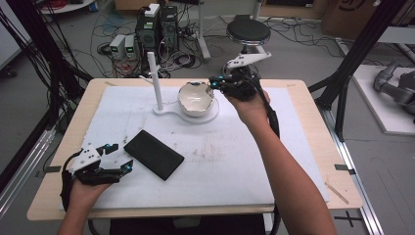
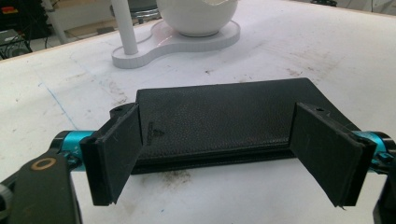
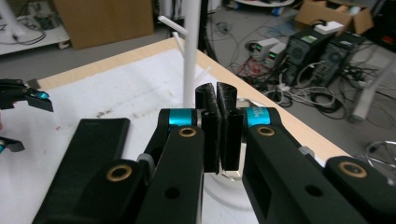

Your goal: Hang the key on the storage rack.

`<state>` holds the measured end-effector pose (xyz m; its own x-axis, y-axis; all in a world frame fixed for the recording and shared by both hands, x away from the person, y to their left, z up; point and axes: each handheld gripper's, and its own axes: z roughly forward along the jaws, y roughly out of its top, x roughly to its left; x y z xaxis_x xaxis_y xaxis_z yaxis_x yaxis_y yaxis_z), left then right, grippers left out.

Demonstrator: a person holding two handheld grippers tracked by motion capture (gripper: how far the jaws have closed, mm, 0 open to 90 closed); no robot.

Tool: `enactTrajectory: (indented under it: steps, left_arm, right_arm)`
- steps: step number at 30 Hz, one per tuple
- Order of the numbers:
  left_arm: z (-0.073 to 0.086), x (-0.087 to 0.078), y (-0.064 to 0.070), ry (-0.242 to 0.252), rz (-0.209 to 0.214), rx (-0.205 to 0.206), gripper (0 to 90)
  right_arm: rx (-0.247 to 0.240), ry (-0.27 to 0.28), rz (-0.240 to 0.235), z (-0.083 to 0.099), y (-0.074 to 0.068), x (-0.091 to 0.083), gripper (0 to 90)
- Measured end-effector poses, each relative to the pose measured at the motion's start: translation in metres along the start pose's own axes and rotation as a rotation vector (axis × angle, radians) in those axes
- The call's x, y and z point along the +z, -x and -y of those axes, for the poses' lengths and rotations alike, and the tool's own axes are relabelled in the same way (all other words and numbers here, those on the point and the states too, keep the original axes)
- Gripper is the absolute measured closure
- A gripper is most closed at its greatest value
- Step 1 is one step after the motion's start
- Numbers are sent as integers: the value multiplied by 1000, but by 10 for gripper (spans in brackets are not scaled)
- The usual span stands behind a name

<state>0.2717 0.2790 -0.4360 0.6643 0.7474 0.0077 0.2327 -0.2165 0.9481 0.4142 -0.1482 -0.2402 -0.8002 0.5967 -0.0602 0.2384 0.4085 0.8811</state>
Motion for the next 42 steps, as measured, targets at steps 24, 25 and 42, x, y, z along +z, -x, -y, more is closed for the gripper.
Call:
enactTrajectory:
  steps: [24,25,42]
  left_arm:
    - [-2,3,-3,9,12,-11,177]
    - [-2,3,-3,10,11,-13,177]
    - [-3,2,-3,21,11,-11,177]
  right_arm:
    - [-99,-77,-172,-82,-42,121,899]
    - [-103,-80,-176,-84,-43,125,899]
    - [-65,-111,-153,-86,-36,167,899]
